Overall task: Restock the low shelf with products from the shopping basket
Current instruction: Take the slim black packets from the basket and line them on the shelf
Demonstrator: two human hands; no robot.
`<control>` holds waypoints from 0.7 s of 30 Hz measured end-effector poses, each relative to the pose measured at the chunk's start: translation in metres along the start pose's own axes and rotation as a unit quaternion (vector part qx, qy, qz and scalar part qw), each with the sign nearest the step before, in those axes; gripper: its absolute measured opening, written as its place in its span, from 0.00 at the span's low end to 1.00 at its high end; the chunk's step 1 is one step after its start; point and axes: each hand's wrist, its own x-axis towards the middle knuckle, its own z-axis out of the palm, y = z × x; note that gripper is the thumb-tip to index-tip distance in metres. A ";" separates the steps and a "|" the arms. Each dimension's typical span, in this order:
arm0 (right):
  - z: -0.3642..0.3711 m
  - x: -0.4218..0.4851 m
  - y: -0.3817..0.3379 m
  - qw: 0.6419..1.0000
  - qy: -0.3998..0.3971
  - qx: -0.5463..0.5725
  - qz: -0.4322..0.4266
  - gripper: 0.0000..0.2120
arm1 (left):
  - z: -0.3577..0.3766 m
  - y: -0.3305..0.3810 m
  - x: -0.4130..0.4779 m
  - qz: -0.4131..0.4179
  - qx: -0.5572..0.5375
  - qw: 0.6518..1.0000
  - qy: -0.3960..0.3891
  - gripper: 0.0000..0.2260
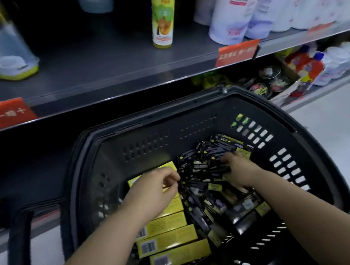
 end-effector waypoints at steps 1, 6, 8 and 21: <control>0.001 0.007 0.005 1.000 0.008 -0.013 0.014 0.30 | 0.003 -0.002 0.003 -0.007 0.005 1.000 -0.005 0.06; 0.004 0.033 0.017 0.989 0.095 -0.113 -0.006 0.31 | 0.002 -0.012 0.016 -0.022 0.019 0.999 0.014 0.07; 0.002 0.041 0.018 0.974 0.164 -0.158 -0.001 0.26 | 0.001 -0.013 0.020 -0.022 0.024 0.999 0.026 0.07; -0.031 0.077 0.076 0.980 0.119 -0.147 0.061 0.28 | 0.027 0.030 0.054 -0.022 0.029 0.999 -0.036 0.09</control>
